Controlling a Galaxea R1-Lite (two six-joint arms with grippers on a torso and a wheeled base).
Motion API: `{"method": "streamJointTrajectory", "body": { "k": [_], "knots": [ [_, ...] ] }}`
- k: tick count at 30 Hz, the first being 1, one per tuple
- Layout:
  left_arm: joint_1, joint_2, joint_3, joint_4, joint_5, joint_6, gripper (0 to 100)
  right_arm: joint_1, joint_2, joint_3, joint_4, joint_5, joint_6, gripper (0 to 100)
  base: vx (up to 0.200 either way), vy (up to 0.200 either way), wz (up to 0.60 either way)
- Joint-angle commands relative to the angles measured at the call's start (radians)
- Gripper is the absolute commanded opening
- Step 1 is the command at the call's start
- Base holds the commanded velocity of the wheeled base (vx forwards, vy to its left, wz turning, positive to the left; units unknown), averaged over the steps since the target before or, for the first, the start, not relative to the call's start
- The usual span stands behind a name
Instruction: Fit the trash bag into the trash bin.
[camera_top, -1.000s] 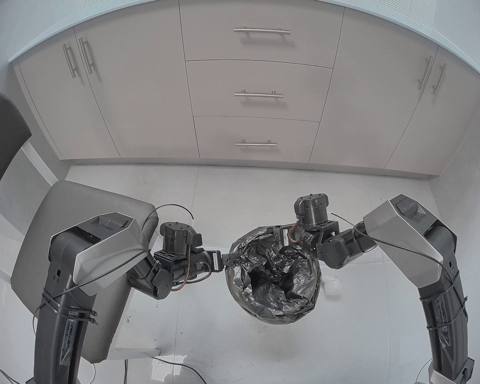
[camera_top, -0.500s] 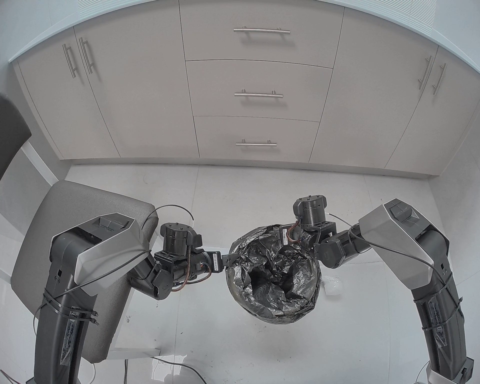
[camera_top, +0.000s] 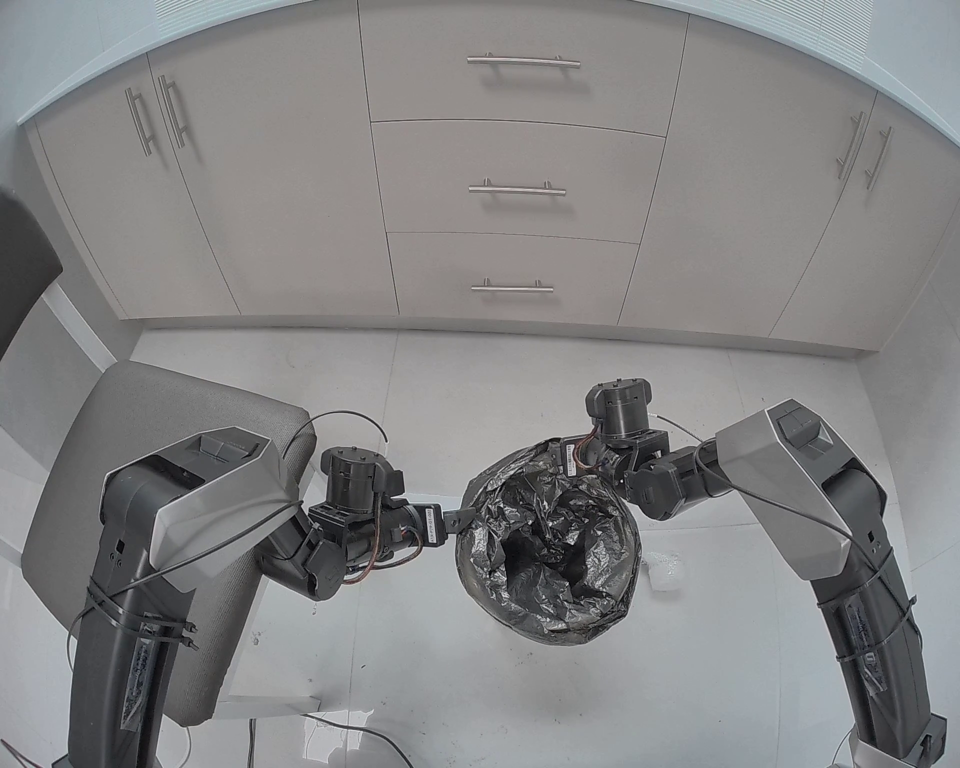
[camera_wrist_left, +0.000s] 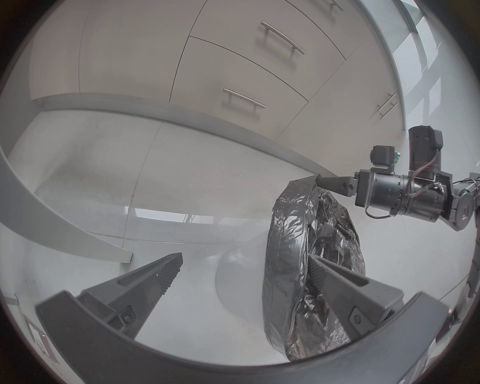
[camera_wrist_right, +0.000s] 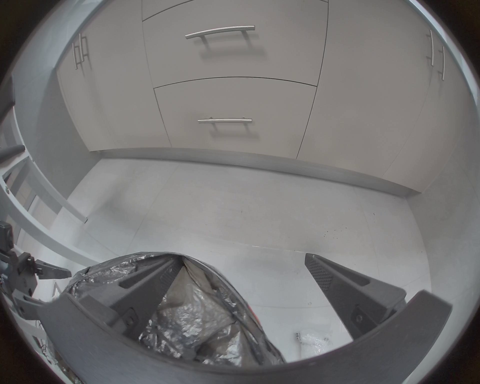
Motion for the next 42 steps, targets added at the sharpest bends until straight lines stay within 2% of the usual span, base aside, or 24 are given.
{"method": "streamJointTrajectory", "body": {
  "k": [1,13,23,29,32,35,36,37,42],
  "knots": [
    [0.000,0.002,0.000,0.000,0.001,0.001,100,-0.008,0.060,-0.052,0.010,-0.002,0.000,100,0.000,0.000,0.00],
    [-0.002,0.004,0.000,0.000,0.000,0.001,100,-0.014,0.106,-0.090,0.027,-0.005,0.000,100,0.000,0.000,0.00],
    [-0.002,0.002,0.002,0.000,0.001,0.001,100,-0.029,0.071,-0.096,0.040,-0.006,0.002,100,0.000,0.000,0.00],
    [-0.002,-0.001,0.006,0.000,0.001,0.001,100,-0.020,-0.060,-0.021,0.201,0.009,0.000,100,0.000,0.000,0.00],
    [-0.002,-0.001,0.008,0.000,0.001,0.001,100,-0.019,-0.112,0.007,0.267,0.060,-0.004,100,0.000,0.000,0.00],
    [-0.002,-0.007,0.009,0.000,0.010,0.001,100,-0.020,-0.202,0.059,0.374,0.155,-0.001,100,0.000,0.000,0.00],
    [-0.002,-0.007,0.009,0.000,0.010,0.001,100,-0.020,-0.205,0.062,0.376,0.161,-0.001,100,0.000,0.000,0.00],
    [-0.003,-0.015,0.012,-0.002,0.035,-0.001,100,-0.020,-0.248,0.094,0.402,0.212,0.006,100,0.000,0.000,0.00],
    [-0.015,-0.073,0.089,-0.039,0.055,-0.002,100,-0.022,-0.382,0.327,0.368,0.242,0.008,100,0.000,0.000,0.00]
  ]
}}
